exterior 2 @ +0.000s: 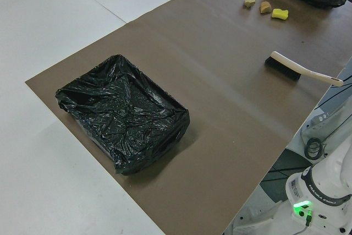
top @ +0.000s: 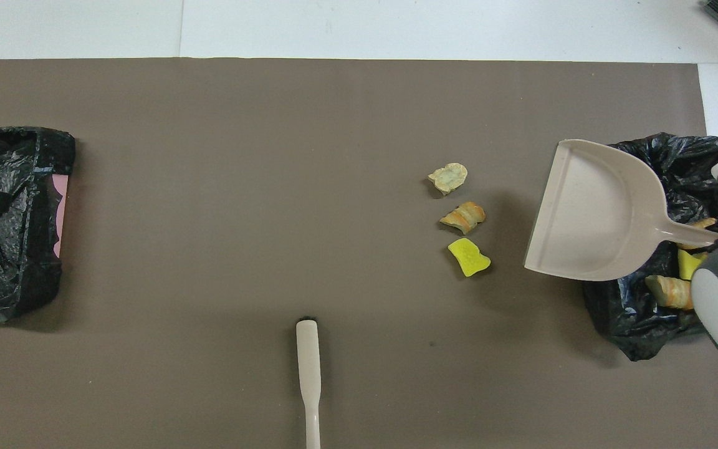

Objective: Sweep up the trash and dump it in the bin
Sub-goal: 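Bring the empty dustpan back with the right gripper and set it down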

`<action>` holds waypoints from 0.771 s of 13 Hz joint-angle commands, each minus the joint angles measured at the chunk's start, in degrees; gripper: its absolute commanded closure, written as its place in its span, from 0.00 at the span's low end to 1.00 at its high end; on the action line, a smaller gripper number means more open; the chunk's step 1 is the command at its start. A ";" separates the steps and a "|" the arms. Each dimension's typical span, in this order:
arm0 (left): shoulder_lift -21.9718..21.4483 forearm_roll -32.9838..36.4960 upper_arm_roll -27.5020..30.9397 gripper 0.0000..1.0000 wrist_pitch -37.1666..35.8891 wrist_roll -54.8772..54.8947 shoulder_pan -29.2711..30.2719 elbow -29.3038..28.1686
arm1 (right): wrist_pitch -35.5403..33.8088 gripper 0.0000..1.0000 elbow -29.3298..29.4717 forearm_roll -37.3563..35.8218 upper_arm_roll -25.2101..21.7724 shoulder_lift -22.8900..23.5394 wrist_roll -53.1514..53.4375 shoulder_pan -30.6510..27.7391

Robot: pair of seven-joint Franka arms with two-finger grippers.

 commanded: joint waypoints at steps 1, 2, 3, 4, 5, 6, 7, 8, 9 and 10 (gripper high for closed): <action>-2.98 0.51 -0.04 0.00 -1.22 1.16 1.03 -2.87 | -1.46 1.00 -0.09 5.85 0.03 2.34 11.47 2.62; -2.98 0.69 -0.04 0.00 -1.48 1.07 1.12 -2.88 | -1.55 1.00 -0.26 7.70 0.03 3.04 17.45 4.46; -2.81 0.86 -0.04 0.00 -1.66 0.98 1.12 -2.45 | -1.46 1.00 -0.27 7.89 0.03 3.83 22.90 6.48; -2.63 0.78 0.05 0.00 -1.75 0.98 1.12 -2.27 | -1.20 1.00 -0.27 7.98 0.03 4.53 27.48 8.58; -2.63 0.78 -0.04 0.00 -1.75 0.98 1.21 -2.27 | -0.68 1.00 -0.27 8.16 0.03 5.06 32.31 10.87; -2.89 0.78 -0.04 0.00 -1.66 0.81 1.21 -2.44 | -0.32 1.00 -0.18 9.99 0.03 5.42 37.15 12.63; -2.98 0.78 -0.04 0.00 -1.75 0.72 1.12 -2.71 | -0.06 1.00 -0.18 12.70 0.03 5.94 43.20 14.56; -3.07 0.78 -0.04 0.00 -1.83 0.72 1.12 -2.88 | 0.81 1.00 -0.09 13.51 0.03 6.38 49.61 17.37; -2.98 0.78 -0.04 0.00 -1.57 0.72 1.03 -2.71 | 1.35 1.00 0.35 13.69 0.03 7.26 55.42 19.66; -2.98 0.78 -0.04 0.00 -1.40 0.72 1.03 -2.71 | 1.35 1.00 1.48 13.69 0.03 8.92 59.65 21.86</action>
